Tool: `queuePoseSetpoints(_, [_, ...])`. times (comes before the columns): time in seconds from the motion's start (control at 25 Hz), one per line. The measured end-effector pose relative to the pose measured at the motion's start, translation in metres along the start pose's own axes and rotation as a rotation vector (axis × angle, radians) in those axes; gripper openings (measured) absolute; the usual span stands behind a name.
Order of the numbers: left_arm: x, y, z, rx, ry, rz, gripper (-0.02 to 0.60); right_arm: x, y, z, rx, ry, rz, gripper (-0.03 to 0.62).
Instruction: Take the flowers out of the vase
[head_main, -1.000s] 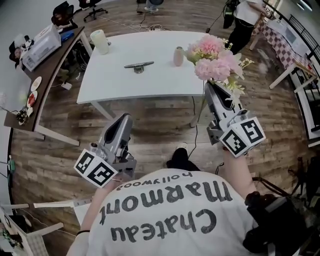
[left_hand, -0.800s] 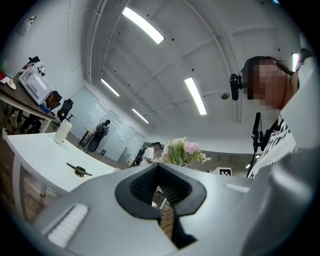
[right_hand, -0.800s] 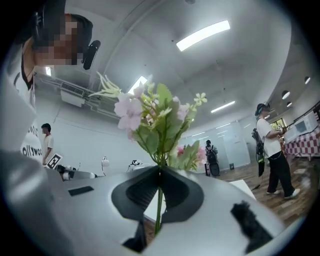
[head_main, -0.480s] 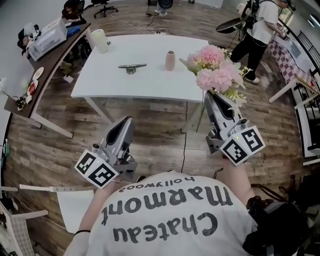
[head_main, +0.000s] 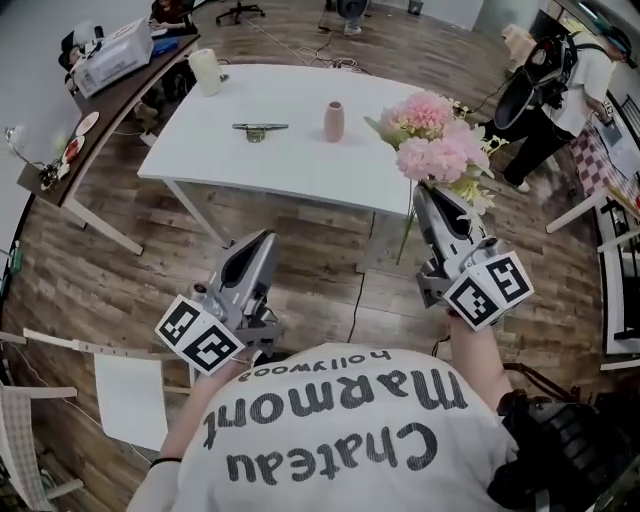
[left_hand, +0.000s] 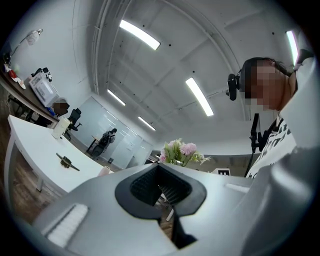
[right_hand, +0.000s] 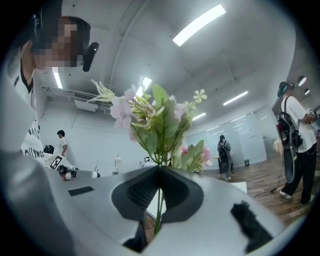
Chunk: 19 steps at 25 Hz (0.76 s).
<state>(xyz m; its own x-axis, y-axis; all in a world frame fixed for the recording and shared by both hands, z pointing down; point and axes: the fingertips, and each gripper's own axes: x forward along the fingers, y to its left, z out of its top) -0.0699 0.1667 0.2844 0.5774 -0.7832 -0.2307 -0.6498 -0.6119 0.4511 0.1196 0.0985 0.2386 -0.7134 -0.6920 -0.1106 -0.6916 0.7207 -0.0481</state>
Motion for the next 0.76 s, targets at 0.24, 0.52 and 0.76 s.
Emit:
queuePoseSetpoints(0.24, [0.005, -0.006, -0.001, 0.039, 0.005, 0.04, 0.005, 0.001, -0.012, -0.008, 0.023, -0.008, 0.038, 0.018])
queuePoseSetpoints(0.52, [0.005, 0.0, -0.003, 0.045, 0.015, 0.063, 0.005, 0.006, -0.014, -0.012, 0.025, -0.016, 0.056, 0.018])
queuePoseSetpoints(0.76, [0.01, -0.005, -0.004, 0.051, 0.013, 0.066, 0.005, 0.002, -0.017, -0.011, 0.031, -0.005, 0.066, 0.018])
